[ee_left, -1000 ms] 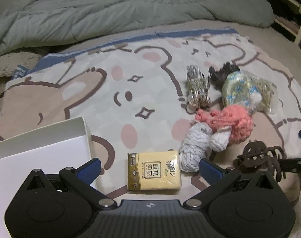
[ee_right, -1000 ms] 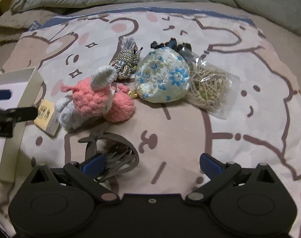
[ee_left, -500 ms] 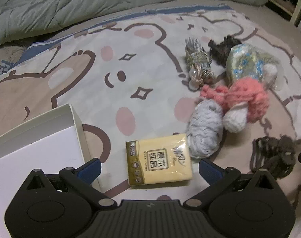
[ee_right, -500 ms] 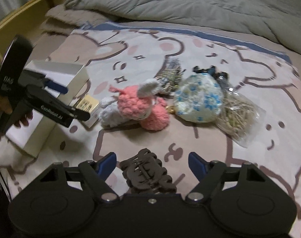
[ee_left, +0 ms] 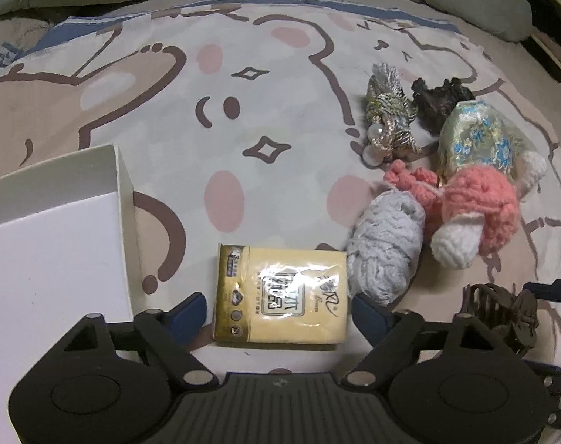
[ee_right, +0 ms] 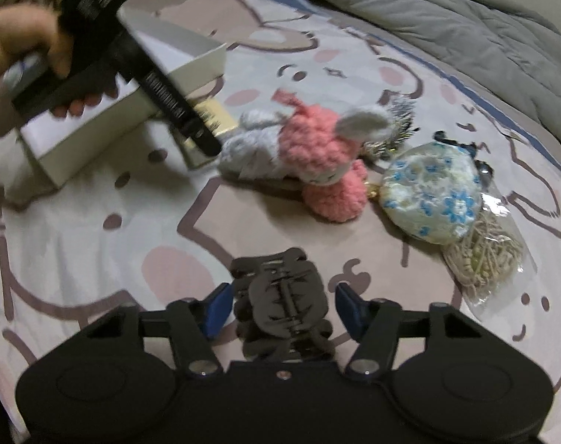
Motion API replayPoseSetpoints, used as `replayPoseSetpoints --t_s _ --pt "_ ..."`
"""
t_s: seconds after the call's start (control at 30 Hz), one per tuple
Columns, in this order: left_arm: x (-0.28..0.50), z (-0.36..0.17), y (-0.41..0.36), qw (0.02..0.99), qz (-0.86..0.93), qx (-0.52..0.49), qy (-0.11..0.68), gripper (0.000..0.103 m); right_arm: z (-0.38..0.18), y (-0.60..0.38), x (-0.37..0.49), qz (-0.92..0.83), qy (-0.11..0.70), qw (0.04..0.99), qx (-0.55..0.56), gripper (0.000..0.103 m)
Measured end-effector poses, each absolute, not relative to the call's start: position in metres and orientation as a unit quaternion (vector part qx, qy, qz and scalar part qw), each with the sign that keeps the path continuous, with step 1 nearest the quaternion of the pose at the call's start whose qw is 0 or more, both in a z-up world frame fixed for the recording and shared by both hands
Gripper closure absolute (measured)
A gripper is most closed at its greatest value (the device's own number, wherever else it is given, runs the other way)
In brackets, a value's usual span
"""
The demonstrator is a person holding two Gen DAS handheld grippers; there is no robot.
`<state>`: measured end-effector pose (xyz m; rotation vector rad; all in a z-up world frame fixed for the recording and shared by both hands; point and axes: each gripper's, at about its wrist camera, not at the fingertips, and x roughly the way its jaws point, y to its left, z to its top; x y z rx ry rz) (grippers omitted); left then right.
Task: Organize objects
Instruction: 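Grasp the yellow tissue pack with the left tool while the right tool lifts the clip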
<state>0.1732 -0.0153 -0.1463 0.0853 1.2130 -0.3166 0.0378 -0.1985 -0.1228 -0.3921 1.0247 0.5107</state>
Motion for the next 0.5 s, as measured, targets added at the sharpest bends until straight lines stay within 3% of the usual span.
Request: replayPoseSetpoints --t_s 0.13,0.23,0.5 --pt "0.172 -0.148 -0.018 0.805 -0.15 0.053 0.571 0.028 -0.128 -0.194 0.037 0.238 0.487 0.816 -0.201 0.051" --pt "0.17 -0.147 -0.02 0.807 -0.146 0.058 0.569 0.029 -0.125 -0.195 0.038 0.235 0.489 0.819 -0.189 0.056" --pt "0.162 -0.119 -0.015 0.834 -0.131 0.043 0.535 0.029 -0.107 -0.204 0.044 0.199 0.483 0.842 -0.137 0.056"
